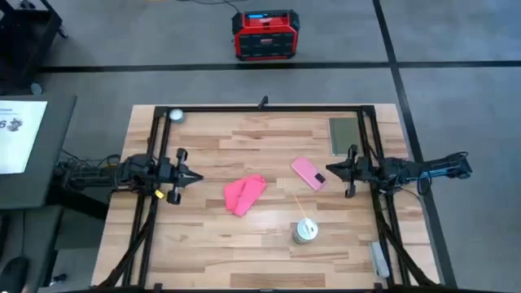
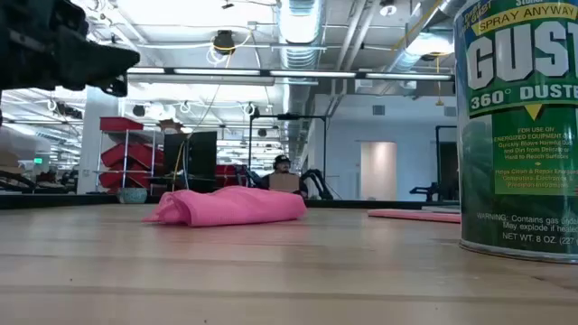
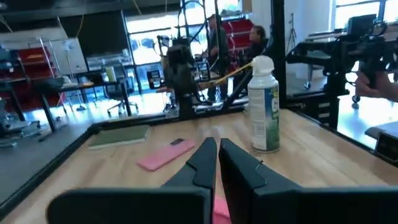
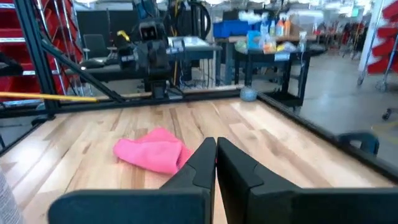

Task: Apply microfiber cloth
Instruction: Return to Home Position

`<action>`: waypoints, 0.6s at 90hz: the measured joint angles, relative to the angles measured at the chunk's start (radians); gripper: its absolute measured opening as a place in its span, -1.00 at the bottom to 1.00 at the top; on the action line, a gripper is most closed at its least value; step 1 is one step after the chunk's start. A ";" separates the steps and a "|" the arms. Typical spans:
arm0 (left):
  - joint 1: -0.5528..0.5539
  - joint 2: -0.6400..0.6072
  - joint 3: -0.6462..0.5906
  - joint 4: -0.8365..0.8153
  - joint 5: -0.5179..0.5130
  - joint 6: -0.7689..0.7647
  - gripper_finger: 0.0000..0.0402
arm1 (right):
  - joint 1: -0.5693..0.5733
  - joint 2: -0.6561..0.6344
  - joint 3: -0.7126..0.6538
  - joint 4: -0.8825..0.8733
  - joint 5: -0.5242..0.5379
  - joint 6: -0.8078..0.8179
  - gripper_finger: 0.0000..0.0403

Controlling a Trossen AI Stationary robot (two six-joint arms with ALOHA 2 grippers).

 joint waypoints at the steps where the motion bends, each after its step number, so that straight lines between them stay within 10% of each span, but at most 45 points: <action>1: 0.000 0.002 0.000 0.000 0.000 -0.003 -1.00 | 0.000 0.006 0.000 0.000 0.000 0.003 -1.00; 54: 0.000 0.005 0.000 -0.001 -0.001 0.001 -1.00 | -0.086 0.142 -0.001 0.001 0.003 0.043 -1.00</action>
